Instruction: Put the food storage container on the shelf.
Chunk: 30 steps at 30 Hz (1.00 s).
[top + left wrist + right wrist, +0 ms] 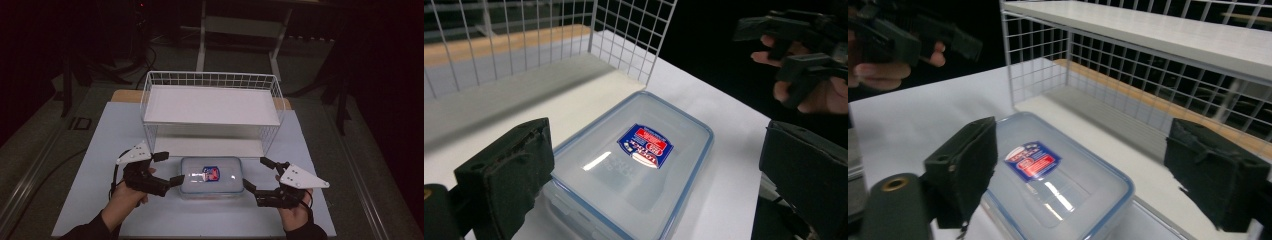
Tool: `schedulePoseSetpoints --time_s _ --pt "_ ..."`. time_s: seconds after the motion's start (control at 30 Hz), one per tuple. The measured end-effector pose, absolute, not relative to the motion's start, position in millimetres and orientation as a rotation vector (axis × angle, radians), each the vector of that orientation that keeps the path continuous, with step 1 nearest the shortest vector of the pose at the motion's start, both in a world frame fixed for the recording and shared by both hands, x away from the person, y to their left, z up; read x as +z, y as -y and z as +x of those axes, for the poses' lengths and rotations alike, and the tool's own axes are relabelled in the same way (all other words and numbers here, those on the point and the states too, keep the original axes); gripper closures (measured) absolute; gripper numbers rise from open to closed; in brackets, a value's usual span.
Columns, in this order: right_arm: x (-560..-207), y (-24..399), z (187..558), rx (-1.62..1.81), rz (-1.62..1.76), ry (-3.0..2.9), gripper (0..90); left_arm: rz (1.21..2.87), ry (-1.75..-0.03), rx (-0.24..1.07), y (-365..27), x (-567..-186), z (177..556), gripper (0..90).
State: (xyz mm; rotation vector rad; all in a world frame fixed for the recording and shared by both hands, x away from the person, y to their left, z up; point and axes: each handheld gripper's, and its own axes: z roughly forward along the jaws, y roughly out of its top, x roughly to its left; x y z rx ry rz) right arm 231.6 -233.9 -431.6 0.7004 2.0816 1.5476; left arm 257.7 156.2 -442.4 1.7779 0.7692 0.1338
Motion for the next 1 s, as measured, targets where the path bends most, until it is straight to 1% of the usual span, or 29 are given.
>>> schedulePoseSetpoints --time_s 0.1,0.27,0.4,0.5,0.6,0.9,1.0 --pt "-431.2 234.2 230.3 1.518 0.726 -2.063 11.7 1.783 -0.808 0.071 -154.1 -448.8 265.7 1.2" --pt "-432.6 234.6 229.0 1.5 0.751 -2.058 10.4 1.783 -0.871 0.031 -151.8 -457.5 275.5 1.3" --pt "-434.7 231.3 227.5 1.486 0.757 -2.054 10.1 1.806 -0.939 -0.065 -150.6 -468.2 286.0 1.3" --pt "-437.2 228.1 226.1 1.477 0.748 -2.073 10.1 1.838 -0.952 -0.082 -148.1 -473.8 288.8 1.4" --pt "-439.3 225.3 224.0 1.465 0.729 -2.082 10.1 1.824 -0.996 -0.154 -148.3 -480.4 292.1 1.4" --pt "-441.1 224.7 222.2 1.465 0.72 -2.089 11.6 1.815 -1.191 -0.273 -152.6 -500.1 304.4 3.0" --pt "-441.9 224.3 222.5 1.463 0.725 -2.096 11.6 1.791 -1.228 -0.325 -155.2 -506.2 308.9 4.6"
